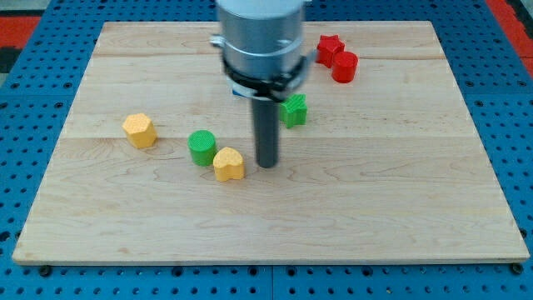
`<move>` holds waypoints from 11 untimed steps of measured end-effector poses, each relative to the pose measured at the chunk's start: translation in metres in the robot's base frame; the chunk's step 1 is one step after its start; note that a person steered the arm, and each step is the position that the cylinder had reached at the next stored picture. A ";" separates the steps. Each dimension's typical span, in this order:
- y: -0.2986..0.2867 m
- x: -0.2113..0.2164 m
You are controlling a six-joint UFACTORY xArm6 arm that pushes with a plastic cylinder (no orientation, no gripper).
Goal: Adjust the yellow heart in between green blocks
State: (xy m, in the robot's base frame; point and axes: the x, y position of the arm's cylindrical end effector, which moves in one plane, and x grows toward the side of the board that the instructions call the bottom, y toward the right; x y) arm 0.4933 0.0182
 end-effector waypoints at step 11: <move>-0.066 -0.010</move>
